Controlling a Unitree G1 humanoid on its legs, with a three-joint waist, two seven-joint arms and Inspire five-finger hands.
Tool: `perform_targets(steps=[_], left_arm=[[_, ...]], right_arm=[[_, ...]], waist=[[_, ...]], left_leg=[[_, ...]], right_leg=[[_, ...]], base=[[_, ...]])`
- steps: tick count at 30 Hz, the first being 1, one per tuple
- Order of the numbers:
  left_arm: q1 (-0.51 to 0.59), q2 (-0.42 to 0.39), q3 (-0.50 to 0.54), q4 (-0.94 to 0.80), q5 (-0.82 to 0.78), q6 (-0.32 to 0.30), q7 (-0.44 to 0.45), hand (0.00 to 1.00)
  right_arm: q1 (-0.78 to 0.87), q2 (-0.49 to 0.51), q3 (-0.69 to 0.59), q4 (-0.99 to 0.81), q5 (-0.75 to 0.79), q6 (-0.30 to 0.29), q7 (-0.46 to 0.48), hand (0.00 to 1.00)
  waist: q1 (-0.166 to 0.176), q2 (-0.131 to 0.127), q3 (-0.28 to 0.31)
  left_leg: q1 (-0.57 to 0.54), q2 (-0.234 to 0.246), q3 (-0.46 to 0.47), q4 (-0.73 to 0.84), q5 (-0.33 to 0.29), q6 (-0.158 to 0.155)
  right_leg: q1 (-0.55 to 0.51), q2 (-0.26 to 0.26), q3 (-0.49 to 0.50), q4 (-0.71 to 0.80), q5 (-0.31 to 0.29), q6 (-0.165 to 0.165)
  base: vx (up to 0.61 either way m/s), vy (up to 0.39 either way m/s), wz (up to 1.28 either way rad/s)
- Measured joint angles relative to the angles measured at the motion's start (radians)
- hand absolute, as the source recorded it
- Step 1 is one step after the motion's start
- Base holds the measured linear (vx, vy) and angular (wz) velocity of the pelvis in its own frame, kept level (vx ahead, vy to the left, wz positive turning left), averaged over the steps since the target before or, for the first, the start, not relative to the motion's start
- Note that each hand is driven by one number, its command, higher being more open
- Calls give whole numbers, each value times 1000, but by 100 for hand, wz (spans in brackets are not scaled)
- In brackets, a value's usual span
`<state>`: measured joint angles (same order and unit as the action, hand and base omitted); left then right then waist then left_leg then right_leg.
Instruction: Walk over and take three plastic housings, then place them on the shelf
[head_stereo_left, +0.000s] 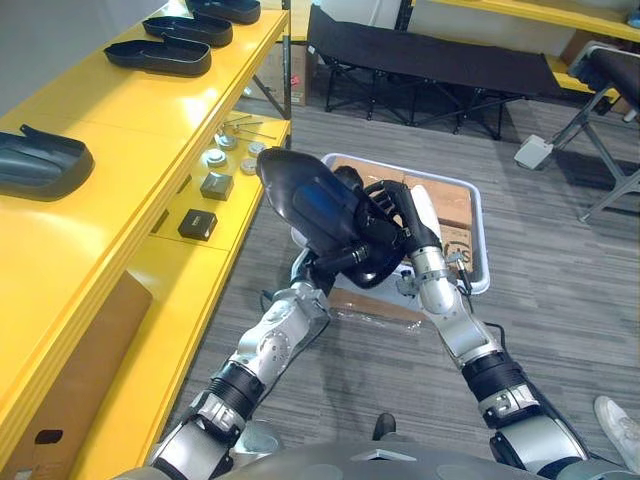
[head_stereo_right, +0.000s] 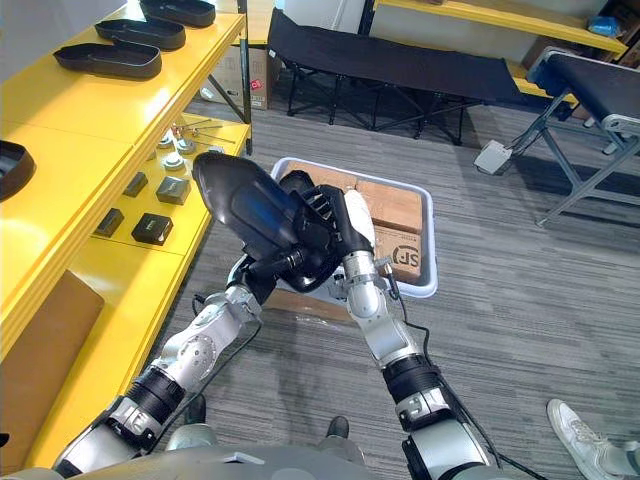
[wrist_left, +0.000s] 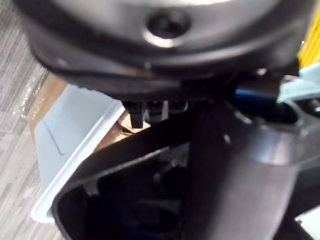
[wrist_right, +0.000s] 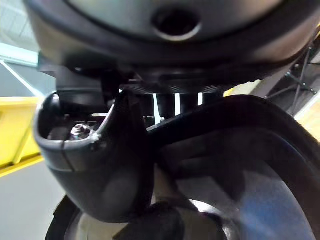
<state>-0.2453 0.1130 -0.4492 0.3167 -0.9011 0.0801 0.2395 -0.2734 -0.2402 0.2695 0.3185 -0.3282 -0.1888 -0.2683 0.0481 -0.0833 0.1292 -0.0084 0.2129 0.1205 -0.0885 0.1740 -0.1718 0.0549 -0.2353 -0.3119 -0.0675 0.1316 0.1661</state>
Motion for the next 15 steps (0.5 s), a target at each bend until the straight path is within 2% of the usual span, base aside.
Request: perform_targets(steps=[5,14,15], left_arm=[[26,-23,45,15,-13,-59,-10,0],[30,-23,44,14,5,-109,-92,0],[31,-23,44,14,10,-115,-94,0]], right_arm=[[68,15,1,-13,5,-12,-1,0],[108,39,-21,-57,42,-47,-17,0],[111,46,-22,-57,42,-51,-23,100]], waist=[[-3,-10,-6],[-4,-10,-6],[-4,-10,-6]], left_leg=[[2,0,5,2,-2,-3],[15,0,13,0,-15,-2],[15,0,13,0,-15,-2]], right_leg=[[0,0,2,-3,1,1],[4,0,14,-3,-7,0],[4,0,14,-3,-7,0]], base=[[0,0,-2],[0,0,-3],[0,0,0]])
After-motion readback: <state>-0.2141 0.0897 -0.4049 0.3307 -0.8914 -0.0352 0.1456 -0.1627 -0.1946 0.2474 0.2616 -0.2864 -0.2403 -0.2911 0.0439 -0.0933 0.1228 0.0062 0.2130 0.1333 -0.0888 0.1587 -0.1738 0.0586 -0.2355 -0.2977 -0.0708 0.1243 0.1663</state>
